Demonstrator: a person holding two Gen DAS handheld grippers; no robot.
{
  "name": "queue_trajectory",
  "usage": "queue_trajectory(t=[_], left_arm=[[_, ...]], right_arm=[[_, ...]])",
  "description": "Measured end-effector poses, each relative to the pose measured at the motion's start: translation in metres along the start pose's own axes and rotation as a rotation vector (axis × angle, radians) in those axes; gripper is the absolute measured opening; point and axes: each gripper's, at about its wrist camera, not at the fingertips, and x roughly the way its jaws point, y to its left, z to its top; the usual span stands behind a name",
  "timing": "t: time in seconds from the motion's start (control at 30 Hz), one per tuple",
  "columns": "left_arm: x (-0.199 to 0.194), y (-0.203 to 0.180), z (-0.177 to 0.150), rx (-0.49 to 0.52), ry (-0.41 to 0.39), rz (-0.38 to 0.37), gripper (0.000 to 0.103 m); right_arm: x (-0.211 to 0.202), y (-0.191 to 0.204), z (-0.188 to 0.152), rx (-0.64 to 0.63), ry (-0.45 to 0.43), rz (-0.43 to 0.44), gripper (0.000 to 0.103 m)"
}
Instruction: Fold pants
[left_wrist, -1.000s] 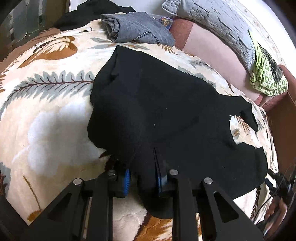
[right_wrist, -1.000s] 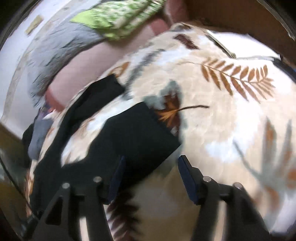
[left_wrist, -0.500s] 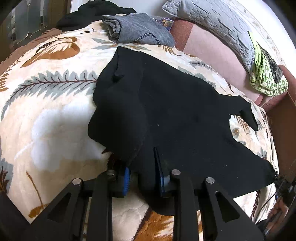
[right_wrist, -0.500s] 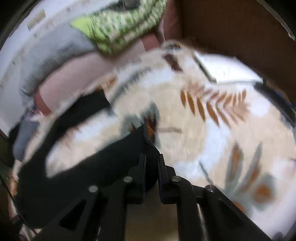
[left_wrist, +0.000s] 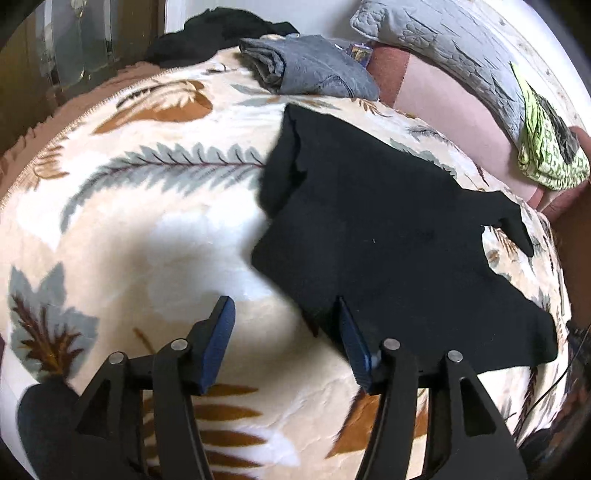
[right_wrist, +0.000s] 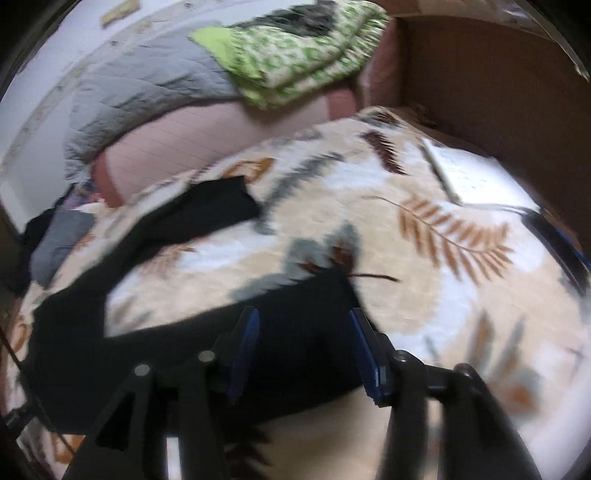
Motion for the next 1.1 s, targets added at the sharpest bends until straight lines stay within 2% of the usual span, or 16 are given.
queue_trajectory(t=[0.07, 0.13, 0.3, 0.37, 0.5, 0.63, 0.87, 1.0, 1.1], left_arm=[[-0.006, 0.002, 0.0, 0.005, -0.011, 0.009, 0.057], [-0.013, 0.006, 0.002, 0.005, -0.026, 0.058, 0.057], [-0.021, 0.023, 0.008, -0.033, -0.048, 0.037, 0.057], [-0.022, 0.025, 0.011, -0.037, -0.051, 0.006, 0.057], [-0.021, 0.015, 0.013, -0.022, -0.045, -0.031, 0.065], [-0.017, -0.002, 0.014, 0.003, -0.047, -0.044, 0.065], [-0.003, -0.023, 0.015, 0.044, -0.037, -0.041, 0.065], [0.007, -0.024, 0.015, 0.048, -0.031, -0.025, 0.065], [0.02, -0.02, 0.014, 0.038, 0.005, 0.0, 0.065]], right_arm=[[-0.003, 0.016, 0.0, -0.026, -0.001, 0.083, 0.052], [-0.002, 0.031, -0.003, -0.045, 0.007, 0.146, 0.053], [0.008, 0.071, -0.019, -0.086, 0.077, 0.306, 0.053], [0.009, 0.09, -0.027, -0.131, 0.095, 0.351, 0.053], [0.016, 0.121, -0.042, -0.221, 0.127, 0.383, 0.053], [0.029, 0.143, -0.059, -0.26, 0.171, 0.39, 0.053], [0.044, 0.151, -0.069, -0.284, 0.213, 0.384, 0.053], [0.05, 0.152, -0.073, -0.297, 0.228, 0.38, 0.053], [0.051, 0.154, -0.073, -0.312, 0.225, 0.377, 0.054]])
